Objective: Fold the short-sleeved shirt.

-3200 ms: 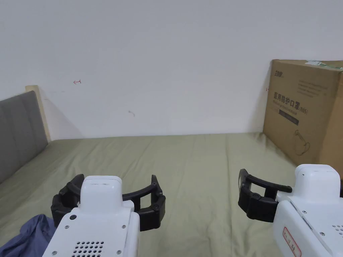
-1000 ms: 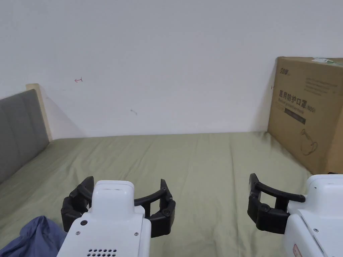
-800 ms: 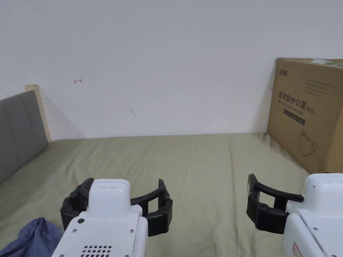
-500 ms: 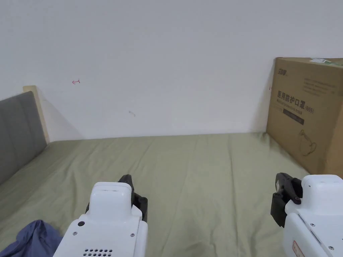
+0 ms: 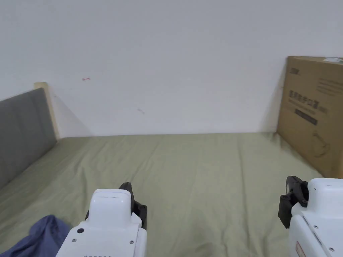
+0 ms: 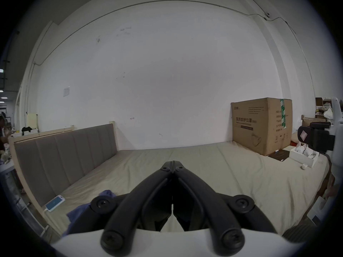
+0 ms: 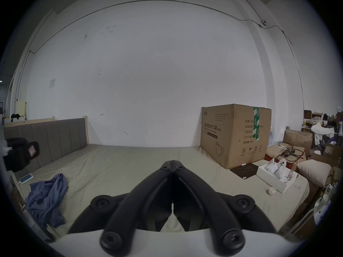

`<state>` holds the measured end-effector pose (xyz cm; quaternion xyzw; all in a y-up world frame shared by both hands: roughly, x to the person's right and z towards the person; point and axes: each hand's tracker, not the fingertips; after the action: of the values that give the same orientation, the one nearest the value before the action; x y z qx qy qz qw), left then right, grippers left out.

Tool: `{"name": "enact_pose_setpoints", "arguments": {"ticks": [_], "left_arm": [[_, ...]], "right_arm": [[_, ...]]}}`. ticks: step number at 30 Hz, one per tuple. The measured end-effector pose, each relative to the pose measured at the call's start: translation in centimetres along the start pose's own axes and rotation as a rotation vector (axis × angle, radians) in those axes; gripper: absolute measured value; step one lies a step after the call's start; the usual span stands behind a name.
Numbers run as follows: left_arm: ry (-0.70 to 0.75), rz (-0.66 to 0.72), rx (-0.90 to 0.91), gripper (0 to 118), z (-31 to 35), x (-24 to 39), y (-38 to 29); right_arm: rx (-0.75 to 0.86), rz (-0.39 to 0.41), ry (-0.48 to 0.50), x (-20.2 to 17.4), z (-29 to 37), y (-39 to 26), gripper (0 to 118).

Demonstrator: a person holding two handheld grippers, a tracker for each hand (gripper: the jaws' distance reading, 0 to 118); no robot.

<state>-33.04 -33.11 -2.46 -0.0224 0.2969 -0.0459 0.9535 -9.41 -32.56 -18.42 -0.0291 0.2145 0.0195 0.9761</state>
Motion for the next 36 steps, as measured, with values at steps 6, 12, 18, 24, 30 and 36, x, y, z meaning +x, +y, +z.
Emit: {"name": "enact_pose_setpoints", "arguments": {"ticks": [6,12,18,24,30,36], "left_arm": [[0.286,0.020,-0.065,0,4.2,-11.5,-1.0],[0.431,0.075,-0.116,0,7.5,-17.3,-2.5],[0.410,0.087,-0.101,0,5.9,-17.1,-1.8],[0.018,0.297,-0.711,0,-7.6,-21.6,-4.5],[0.045,0.276,-0.950,81,-16.1,-23.2,-11.9],[0.099,0.323,-1.097,114,-21.8,-22.8,-17.9]], "right_arm": [[-0.080,-0.021,0.310,-10.0,-1.5,1.1,0],[-0.040,0.065,0.537,-16.0,-0.3,1.7,0],[-0.082,0.065,0.587,-15.8,-0.9,1.6,0],[-0.277,0.025,0.636,-12.1,-3.1,-0.1,0],[-0.421,-0.022,0.542,-8.2,-5.5,-3.2,0],[-0.528,-0.026,0.459,-5.4,-7.7,-5.8,0]]}}
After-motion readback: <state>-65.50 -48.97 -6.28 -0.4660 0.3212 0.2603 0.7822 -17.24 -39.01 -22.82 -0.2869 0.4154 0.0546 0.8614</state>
